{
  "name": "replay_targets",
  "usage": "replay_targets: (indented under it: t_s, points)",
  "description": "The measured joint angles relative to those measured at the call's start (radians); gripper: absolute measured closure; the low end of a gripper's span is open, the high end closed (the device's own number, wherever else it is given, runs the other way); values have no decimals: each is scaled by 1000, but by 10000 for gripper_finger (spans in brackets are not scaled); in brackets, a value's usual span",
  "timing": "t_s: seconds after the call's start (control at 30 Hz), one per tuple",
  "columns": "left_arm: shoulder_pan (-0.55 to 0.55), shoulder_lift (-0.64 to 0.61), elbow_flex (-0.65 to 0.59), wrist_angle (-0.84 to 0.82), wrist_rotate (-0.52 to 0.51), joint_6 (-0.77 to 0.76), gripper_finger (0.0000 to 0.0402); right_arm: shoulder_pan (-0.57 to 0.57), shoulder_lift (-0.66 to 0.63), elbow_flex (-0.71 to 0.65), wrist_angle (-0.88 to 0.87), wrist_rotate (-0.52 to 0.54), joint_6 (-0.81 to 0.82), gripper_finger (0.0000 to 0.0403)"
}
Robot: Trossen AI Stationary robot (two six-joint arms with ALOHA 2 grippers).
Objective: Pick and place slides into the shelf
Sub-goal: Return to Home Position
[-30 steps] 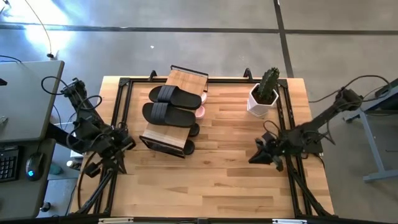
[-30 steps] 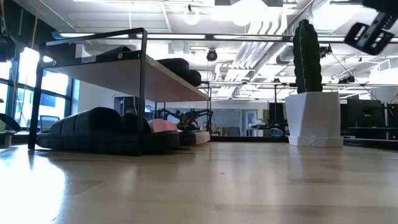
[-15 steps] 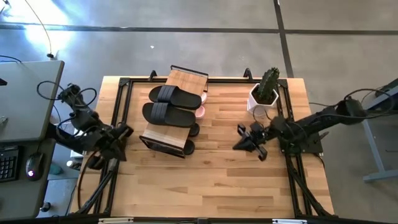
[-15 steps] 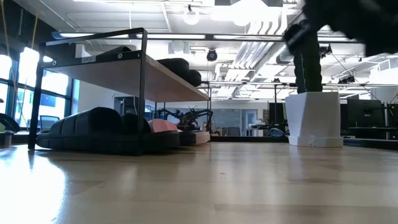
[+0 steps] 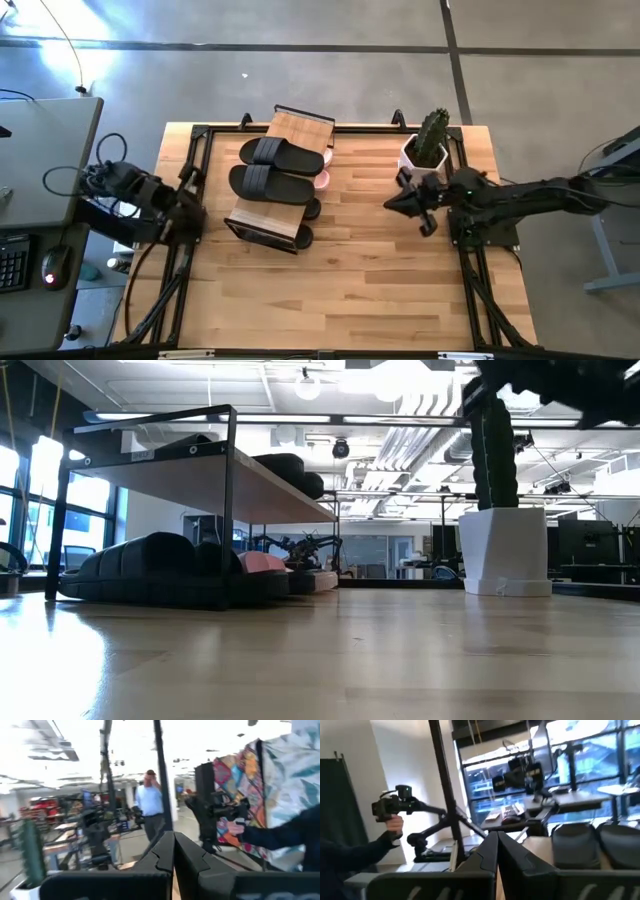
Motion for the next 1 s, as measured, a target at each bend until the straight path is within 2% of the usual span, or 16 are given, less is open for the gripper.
replay_targets:
  t_s: [0.17, 0.63, 1.0]
  points:
    - [51, -104, 0, -92, -23, -15, 401, -1, -165, 0, -144, 75, -48, 403]
    - [55, -100, 30, -128, -30, -11, 401, 0, -600, -1, -465, 176, -120, 403]
    - [55, -100, 30, -128, -26, -12, 401, 0, -817, -1, -565, 174, -146, 403]
